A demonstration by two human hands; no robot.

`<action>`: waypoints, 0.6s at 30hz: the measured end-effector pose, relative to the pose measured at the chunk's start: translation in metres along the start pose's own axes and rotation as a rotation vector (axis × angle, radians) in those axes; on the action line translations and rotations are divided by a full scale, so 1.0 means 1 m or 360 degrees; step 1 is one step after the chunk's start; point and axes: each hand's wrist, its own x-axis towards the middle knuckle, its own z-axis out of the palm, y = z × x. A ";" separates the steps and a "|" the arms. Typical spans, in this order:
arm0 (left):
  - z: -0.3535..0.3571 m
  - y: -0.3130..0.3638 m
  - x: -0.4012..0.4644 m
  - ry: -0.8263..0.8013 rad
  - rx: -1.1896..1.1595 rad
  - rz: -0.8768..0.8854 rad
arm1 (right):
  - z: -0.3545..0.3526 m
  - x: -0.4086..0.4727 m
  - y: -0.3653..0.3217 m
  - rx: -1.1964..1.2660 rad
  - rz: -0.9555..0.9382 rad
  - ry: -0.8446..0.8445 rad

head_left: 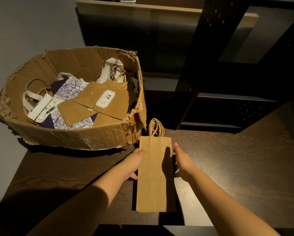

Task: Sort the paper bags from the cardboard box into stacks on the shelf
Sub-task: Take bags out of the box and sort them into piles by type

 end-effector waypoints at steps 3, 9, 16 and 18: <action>0.005 0.003 -0.003 -0.0052 -0.0057 -0.0001 | 0.002 -0.004 -0.004 0.0050 0.0009 -0.0013; 0.002 0.007 -0.009 0.0041 -0.0050 -0.0009 | 0.000 -0.012 -0.006 0.0012 -0.0032 0.0012; -0.001 0.035 -0.037 0.0068 0.0591 0.0428 | -0.005 -0.017 -0.025 -0.0400 -0.0674 0.0326; -0.003 0.050 -0.055 -0.0023 0.0679 0.0565 | -0.004 -0.029 -0.038 -0.0462 -0.0768 0.0253</action>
